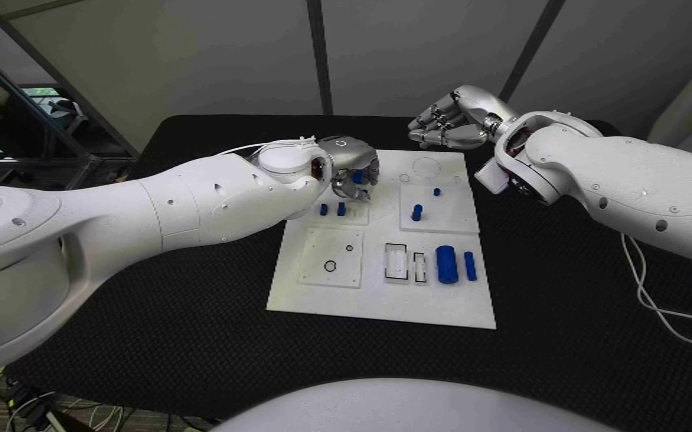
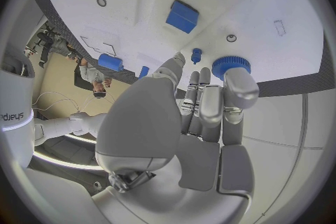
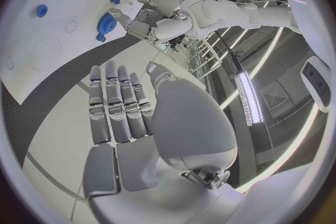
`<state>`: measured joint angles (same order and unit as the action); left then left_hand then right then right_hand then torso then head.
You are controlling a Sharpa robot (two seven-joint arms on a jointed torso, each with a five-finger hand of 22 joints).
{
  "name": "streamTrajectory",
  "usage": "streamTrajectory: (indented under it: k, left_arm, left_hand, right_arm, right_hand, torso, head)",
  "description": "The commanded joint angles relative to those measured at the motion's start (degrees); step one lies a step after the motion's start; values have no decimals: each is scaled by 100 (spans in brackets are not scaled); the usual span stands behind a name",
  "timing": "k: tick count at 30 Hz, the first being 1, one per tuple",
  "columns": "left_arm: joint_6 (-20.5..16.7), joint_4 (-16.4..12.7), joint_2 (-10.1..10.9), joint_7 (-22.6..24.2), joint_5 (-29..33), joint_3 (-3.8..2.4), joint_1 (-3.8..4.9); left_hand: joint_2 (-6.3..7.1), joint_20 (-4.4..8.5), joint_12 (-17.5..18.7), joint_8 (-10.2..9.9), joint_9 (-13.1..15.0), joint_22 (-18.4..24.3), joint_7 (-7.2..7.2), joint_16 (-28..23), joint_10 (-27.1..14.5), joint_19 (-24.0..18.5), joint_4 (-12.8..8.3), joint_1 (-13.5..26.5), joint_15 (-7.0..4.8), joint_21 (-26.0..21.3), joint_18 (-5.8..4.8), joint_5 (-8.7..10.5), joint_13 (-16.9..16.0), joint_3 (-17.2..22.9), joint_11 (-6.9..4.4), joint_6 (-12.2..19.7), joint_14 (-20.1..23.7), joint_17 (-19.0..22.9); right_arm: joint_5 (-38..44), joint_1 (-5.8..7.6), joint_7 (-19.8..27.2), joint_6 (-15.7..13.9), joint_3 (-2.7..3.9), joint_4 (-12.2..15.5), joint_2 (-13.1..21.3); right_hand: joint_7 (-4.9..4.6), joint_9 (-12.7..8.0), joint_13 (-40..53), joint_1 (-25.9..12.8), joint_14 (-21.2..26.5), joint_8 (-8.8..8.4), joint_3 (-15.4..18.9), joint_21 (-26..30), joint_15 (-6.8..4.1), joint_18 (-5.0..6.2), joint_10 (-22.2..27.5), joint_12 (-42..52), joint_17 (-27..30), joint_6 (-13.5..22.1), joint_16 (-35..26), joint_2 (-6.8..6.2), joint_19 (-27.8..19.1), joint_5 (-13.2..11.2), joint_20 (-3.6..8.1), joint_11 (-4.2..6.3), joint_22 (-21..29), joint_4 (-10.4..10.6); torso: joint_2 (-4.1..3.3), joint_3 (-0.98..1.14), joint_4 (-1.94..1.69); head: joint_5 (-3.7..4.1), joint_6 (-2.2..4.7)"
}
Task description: Assemble the parts on the task board
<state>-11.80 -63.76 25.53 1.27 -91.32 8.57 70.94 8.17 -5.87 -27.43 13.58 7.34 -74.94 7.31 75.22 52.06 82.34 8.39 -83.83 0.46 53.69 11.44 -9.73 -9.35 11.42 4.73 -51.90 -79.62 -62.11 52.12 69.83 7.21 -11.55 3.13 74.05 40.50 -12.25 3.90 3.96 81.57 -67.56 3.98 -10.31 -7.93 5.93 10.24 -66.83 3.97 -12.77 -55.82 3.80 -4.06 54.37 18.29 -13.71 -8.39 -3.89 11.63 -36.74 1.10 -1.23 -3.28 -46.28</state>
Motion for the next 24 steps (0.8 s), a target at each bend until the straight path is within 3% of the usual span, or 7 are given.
streamTrajectory:
  k: [1, 24]
  left_arm:
    - [56, 66, -42, -78, -67, -7, 5]
    - [352, 274, -145, -186, -67, -8, -76]
  left_hand:
    - [-44, -5, 34, -27, -14, -651, -7, 51, 81, 49, -4, -37, -12, 100, -597, 15, 21, 90, -2, -76, -56, -24]
    - [-5, 16, 142, -101, -63, -805, -1, 193, 354, 127, 21, -98, -43, 470, -645, 17, 84, 354, -41, -249, -142, -132]
  right_arm:
    - [8, 9, 55, -27, 3, 0, -12]
    - [12, 9, 49, -21, 3, 17, -6]
  right_hand:
    - [-10, 4, -7, -7, 38, 10, -33, 31, 19, 34, 28, 16, 6, 48, -13, 41, 31, 30, -10, -11, 1, 7]
    - [-10, 4, -7, -7, 38, 10, -33, 31, 19, 34, 28, 16, 6, 48, -13, 41, 31, 30, -10, -11, 1, 7]
  torso:
    - [2, 5, 0]
    - [3, 1, -7]
  head:
    - [2, -7]
    - [2, -40]
